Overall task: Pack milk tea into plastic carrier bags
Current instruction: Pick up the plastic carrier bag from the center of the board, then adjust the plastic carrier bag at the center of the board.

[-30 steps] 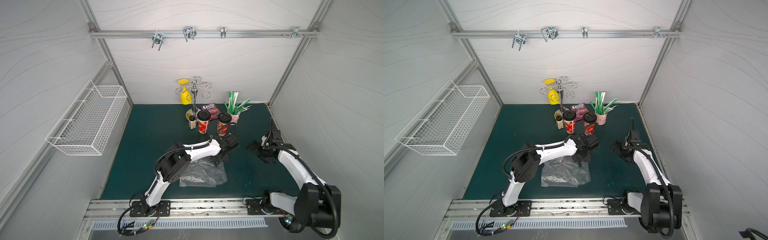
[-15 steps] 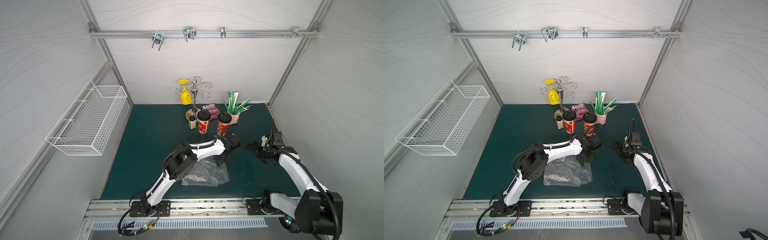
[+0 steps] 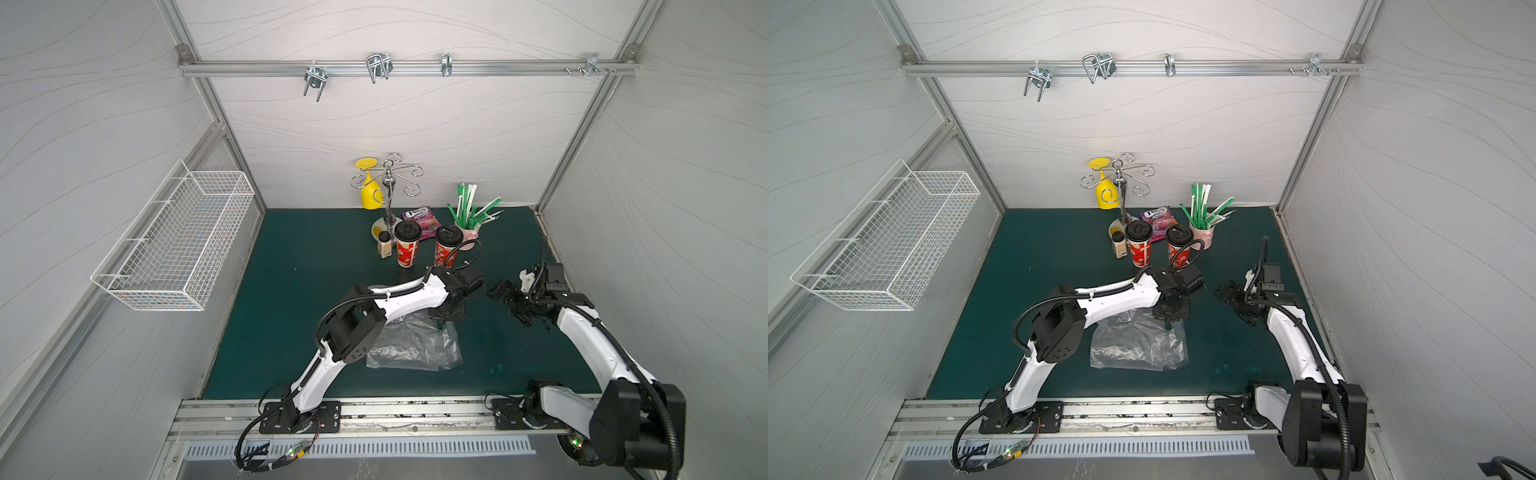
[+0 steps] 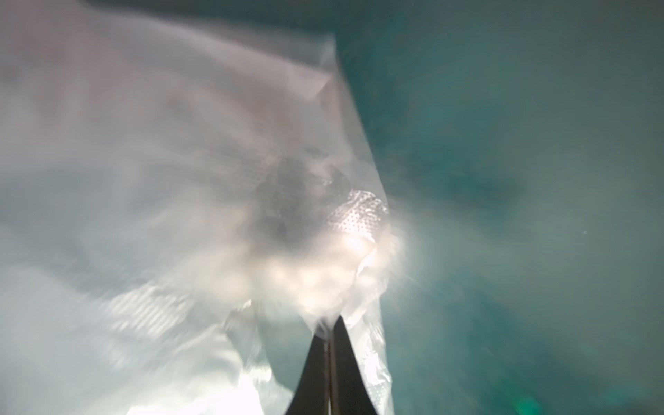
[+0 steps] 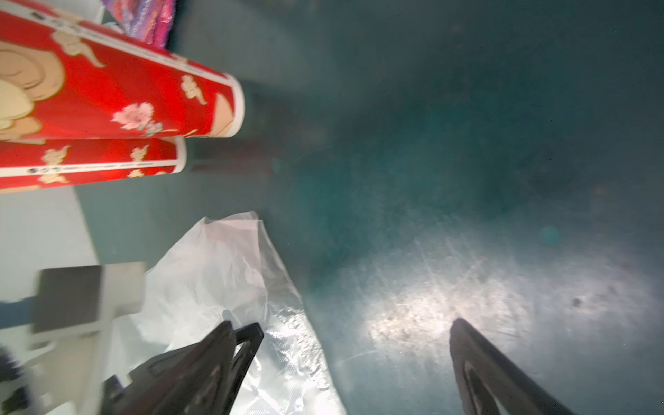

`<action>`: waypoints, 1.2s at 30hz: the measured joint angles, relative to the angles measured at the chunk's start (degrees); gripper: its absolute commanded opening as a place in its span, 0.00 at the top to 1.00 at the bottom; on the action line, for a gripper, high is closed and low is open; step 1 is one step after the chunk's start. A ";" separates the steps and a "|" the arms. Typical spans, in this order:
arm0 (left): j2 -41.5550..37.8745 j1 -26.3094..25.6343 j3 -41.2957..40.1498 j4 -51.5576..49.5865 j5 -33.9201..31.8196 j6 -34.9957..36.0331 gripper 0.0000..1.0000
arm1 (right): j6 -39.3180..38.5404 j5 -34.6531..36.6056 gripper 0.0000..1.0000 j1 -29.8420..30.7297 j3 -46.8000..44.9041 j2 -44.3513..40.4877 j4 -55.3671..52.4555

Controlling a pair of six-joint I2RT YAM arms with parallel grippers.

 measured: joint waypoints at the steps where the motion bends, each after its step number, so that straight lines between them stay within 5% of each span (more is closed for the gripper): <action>1: -1.38 0.04 -0.02 0.04 0.09 0.22 1.00 | -0.02 -0.94 0.07 0.37 0.00 0.24 0.20; 10: -18.78 3.43 -8.11 5.66 5.79 1.29 1.00 | -0.42 -11.82 0.08 7.93 0.00 2.91 -0.28; 18: -25.64 5.88 -13.27 12.59 10.91 1.66 1.00 | -0.44 -20.44 0.16 8.79 2.71 -6.75 -4.55; 32: -34.75 8.44 -26.18 28.41 18.36 -3.02 1.00 | 0.24 -16.26 0.77 15.04 13.31 -7.04 -11.39; 36: -37.66 10.01 -30.01 32.54 19.34 -5.40 1.00 | 0.50 -12.26 0.78 20.63 17.22 -7.04 -13.90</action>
